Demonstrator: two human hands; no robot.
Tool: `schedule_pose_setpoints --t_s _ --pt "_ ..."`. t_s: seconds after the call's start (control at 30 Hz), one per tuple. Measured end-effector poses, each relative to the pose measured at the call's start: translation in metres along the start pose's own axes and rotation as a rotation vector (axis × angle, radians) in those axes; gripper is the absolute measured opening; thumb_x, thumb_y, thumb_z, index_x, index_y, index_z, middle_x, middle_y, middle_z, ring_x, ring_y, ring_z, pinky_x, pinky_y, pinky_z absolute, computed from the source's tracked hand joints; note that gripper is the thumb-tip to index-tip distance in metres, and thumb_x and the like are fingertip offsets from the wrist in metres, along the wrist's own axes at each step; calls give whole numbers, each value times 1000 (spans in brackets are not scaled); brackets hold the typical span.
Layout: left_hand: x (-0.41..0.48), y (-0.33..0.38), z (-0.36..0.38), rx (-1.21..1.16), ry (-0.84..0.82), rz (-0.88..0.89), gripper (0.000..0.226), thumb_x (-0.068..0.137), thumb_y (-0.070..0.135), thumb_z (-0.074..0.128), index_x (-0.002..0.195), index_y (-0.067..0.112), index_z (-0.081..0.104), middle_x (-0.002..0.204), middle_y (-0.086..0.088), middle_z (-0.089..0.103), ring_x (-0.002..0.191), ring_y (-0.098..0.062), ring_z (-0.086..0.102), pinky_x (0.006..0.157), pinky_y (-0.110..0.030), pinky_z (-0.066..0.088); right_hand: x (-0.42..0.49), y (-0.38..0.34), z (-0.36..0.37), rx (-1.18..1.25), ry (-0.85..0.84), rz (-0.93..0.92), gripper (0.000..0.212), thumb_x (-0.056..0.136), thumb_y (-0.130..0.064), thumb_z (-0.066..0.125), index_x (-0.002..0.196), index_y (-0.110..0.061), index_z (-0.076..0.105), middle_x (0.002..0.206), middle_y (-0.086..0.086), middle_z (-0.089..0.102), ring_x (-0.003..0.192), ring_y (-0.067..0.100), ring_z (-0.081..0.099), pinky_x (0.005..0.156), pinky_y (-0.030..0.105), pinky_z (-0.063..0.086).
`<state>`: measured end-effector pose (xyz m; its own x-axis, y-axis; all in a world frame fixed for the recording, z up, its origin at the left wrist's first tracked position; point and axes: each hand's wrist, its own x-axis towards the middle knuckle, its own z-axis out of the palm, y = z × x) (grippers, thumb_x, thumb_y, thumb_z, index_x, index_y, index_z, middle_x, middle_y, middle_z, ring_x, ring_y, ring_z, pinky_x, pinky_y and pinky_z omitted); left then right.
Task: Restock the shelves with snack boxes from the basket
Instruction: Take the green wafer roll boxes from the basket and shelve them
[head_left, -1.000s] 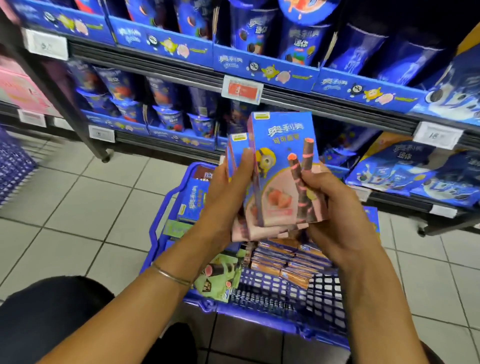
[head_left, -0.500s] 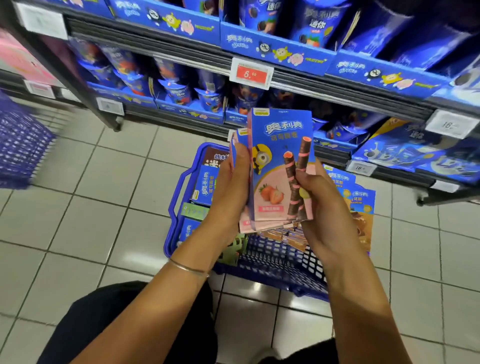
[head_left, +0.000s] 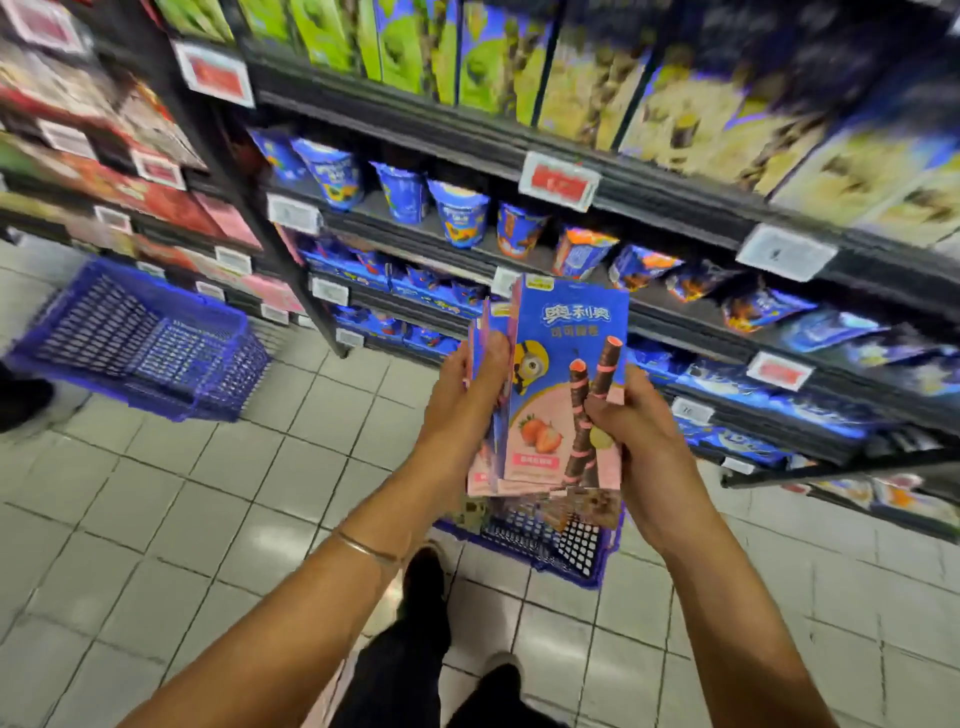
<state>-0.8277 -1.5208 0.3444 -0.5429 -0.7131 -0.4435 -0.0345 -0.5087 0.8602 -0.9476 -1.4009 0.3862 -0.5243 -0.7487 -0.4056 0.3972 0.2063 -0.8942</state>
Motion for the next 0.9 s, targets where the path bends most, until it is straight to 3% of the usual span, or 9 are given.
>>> schedule_pose_setpoints --t_s 0.07,0.13,0.27,0.37,0.47,0.53,0.7,0.83,0.9 --pt "-14 47 -2 4 49 53 87 72 87 69 131 24 70 126 1 77 119 -23 73 107 -53 53 -16 -47 21 -80 -23 -51 29 83 -15 65 112 -16 67 106 9 72 95 26 67 83 40 52" --pt "-24 89 -5 -8 73 128 94 62 92 72 127 24 71 120 5 79 114 -17 75 104 -52 56 -26 -89 44 -157 -55 -108 36 80 -21 66 116 -22 68 111 4 73 97 20 70 82 36 52" --pt "-33 166 -6 -69 19 286 107 64 86 77 128 0 65 130 -19 72 123 -40 68 109 -70 47 -32 -158 84 -227 -126 -273 30 81 -14 69 110 -21 65 93 -12 76 83 6 71 70 20 54" --pt "-35 216 -4 -56 -7 347 98 74 81 71 136 6 65 132 -19 72 125 -43 67 108 -69 48 -33 -199 104 -249 -136 -351 33 74 -26 70 106 -21 65 102 0 75 86 14 70 70 24 54" --pt "-37 255 4 -83 -10 406 91 76 76 67 138 10 64 129 -13 75 120 -38 71 103 -60 56 -30 -234 115 -241 -117 -414 41 72 -28 70 111 -16 63 112 10 73 97 28 72 75 39 57" --pt "-39 276 9 -94 -15 451 84 82 72 66 138 10 65 129 -16 74 119 -41 71 104 -64 54 -28 -254 120 -237 -118 -451 38 71 -27 71 107 -17 63 111 11 73 97 32 72 81 44 56" --pt "-51 317 17 -52 12 584 86 82 73 63 134 4 67 129 -17 74 120 -40 70 105 -66 52 -24 -294 123 -270 -208 -510 32 82 -17 77 110 -15 62 110 12 74 92 23 70 72 28 50" --pt "-51 335 13 -73 50 657 94 76 69 69 133 -5 63 128 -12 73 119 -34 69 100 -52 56 -17 -311 124 -299 -264 -550 37 82 -19 79 111 -9 60 106 14 74 85 23 71 73 35 55" --pt "-50 341 9 -86 46 681 85 80 63 71 133 -3 65 128 -17 74 120 -39 70 103 -55 56 -13 -314 129 -282 -289 -552 33 87 -10 76 113 -3 58 105 24 70 83 24 68 76 38 52"
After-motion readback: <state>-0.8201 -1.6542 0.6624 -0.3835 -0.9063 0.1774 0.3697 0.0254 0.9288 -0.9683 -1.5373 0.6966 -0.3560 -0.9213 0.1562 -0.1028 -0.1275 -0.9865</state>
